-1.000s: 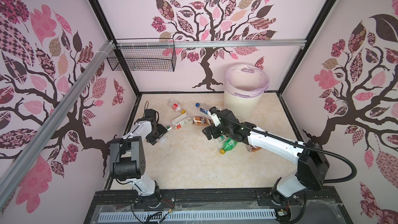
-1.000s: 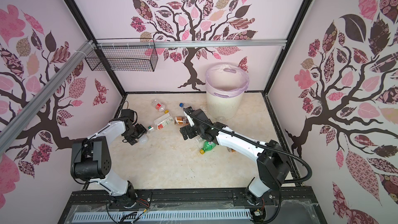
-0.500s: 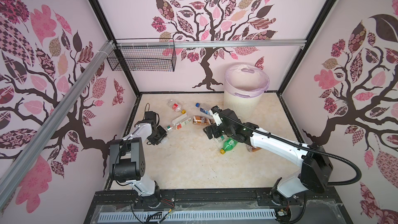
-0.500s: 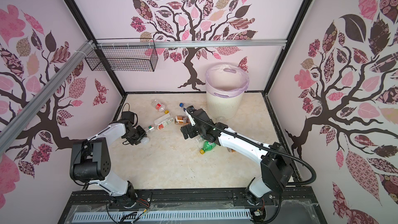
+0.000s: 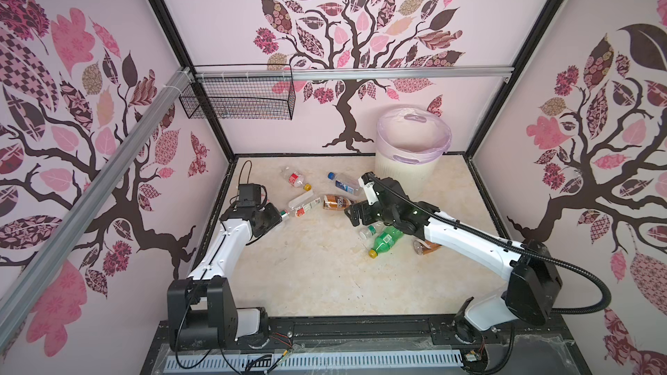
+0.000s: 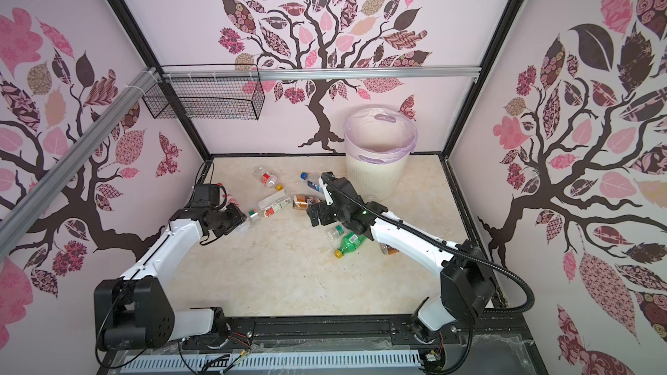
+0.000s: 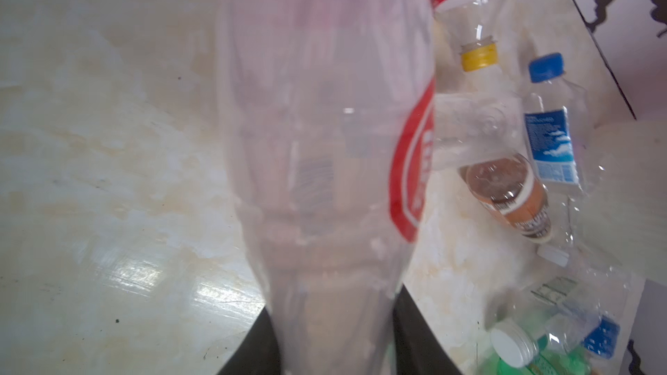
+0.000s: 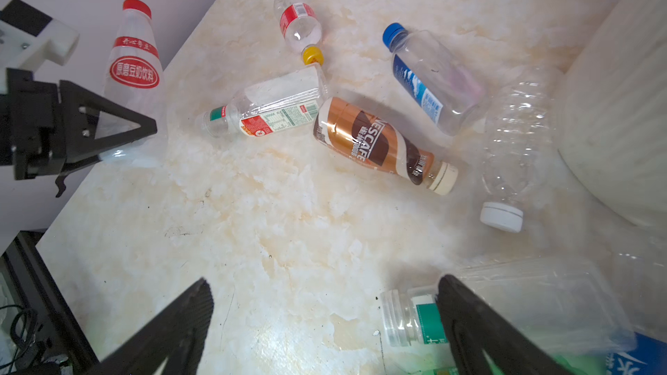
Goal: Throw the plastic bottles in the bin
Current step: Pick up the plastic bottle from the middle-left of the table, then throw the plastic bottle into the trash bin.
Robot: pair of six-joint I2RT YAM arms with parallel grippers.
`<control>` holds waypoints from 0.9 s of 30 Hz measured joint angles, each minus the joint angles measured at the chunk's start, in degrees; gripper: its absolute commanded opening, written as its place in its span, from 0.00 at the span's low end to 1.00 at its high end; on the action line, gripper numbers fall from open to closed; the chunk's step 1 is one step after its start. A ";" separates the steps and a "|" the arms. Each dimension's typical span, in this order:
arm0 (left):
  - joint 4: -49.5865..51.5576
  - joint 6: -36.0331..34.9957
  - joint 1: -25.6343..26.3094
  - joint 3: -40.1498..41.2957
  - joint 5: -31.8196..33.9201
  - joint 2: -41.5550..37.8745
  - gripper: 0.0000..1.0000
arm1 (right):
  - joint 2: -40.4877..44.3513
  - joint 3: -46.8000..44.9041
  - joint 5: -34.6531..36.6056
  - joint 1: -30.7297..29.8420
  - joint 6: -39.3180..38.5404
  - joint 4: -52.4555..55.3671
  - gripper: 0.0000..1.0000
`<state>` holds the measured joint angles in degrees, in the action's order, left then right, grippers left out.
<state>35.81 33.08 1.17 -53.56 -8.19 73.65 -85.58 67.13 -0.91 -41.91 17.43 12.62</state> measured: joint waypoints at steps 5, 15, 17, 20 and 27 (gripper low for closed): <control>-1.70 -3.45 9.16 -0.28 1.49 -6.43 0.39 | 1.79 2.14 0.59 1.51 0.79 1.05 0.99; -8.41 -10.25 27.80 -2.16 2.97 -8.79 0.39 | 8.50 5.40 -2.36 6.99 4.68 1.44 0.99; -10.10 -11.61 30.99 -2.16 2.64 -8.79 0.39 | 9.11 5.86 -3.56 7.65 5.62 1.16 1.00; -11.74 -13.35 34.93 -2.16 2.51 -8.79 0.39 | 9.07 6.60 -5.05 8.00 6.75 1.03 0.99; -13.84 -15.52 39.69 -2.78 2.10 -7.32 0.39 | 9.09 7.39 -9.42 8.24 10.03 -0.98 1.00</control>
<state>21.98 17.56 40.86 -56.34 -6.09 66.32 -76.49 74.52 -10.33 -33.67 27.46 11.64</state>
